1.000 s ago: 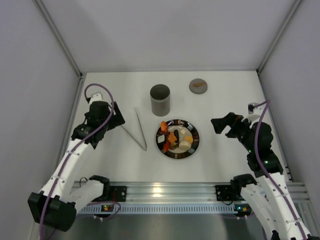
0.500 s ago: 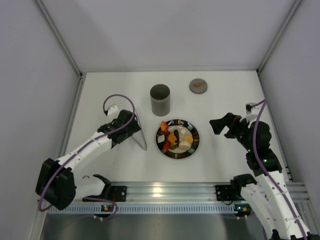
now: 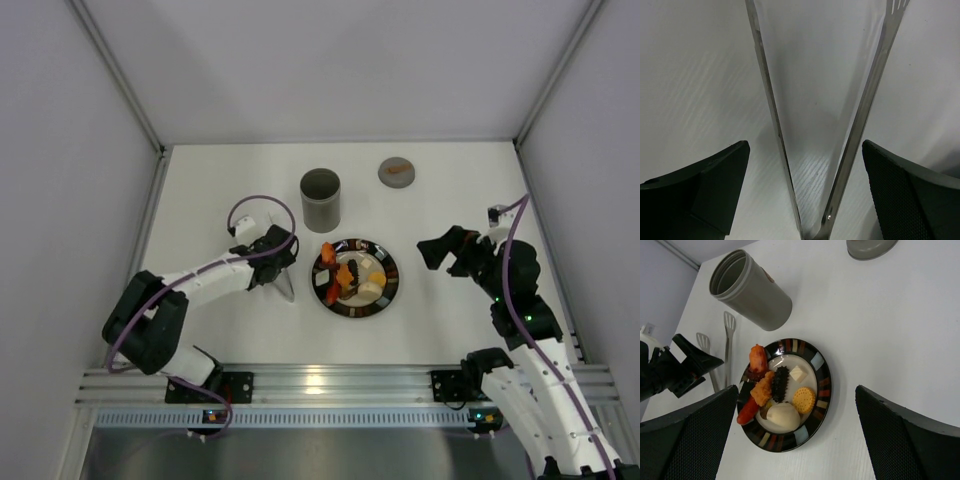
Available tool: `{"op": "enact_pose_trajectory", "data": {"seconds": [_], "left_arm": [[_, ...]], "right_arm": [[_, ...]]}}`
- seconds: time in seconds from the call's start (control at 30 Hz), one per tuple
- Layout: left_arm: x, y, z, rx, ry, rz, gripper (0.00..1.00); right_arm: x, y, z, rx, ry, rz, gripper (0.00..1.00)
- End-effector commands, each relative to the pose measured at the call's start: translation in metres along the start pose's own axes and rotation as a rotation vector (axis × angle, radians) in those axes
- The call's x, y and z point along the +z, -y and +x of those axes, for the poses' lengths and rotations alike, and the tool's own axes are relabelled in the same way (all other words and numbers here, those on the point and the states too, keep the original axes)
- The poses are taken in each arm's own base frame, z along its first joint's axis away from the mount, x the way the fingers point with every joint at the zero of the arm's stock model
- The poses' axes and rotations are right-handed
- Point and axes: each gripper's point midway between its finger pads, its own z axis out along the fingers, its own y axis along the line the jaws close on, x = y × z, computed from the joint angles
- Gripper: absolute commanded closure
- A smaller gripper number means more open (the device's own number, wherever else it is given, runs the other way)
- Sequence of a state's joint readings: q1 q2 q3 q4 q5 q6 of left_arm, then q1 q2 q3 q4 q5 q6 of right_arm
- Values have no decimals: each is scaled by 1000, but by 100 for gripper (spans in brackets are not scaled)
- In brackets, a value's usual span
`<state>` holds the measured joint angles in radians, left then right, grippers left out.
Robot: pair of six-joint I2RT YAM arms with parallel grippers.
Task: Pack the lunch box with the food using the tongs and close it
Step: Adjust the clamp at the center of the board.
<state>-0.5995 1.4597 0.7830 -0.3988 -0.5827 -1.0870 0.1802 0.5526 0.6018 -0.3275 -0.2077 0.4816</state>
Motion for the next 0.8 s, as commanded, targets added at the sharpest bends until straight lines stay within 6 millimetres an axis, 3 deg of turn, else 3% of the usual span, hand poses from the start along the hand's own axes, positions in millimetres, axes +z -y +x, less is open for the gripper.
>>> {"op": "enact_pose_trajectory", "data": {"seconds": [0.0,0.4,0.77], "left_arm": [[7,29,-16,-44,63,52,1],[31,33,-3,7,45,0,1],[36,7,12,102,4,-90,6]], "right_arm": [[0,4,-1,-26,5,7,1],[2,10,7,-40,-19,22,0],[3,9,16,-8,-44,13,1]]}}
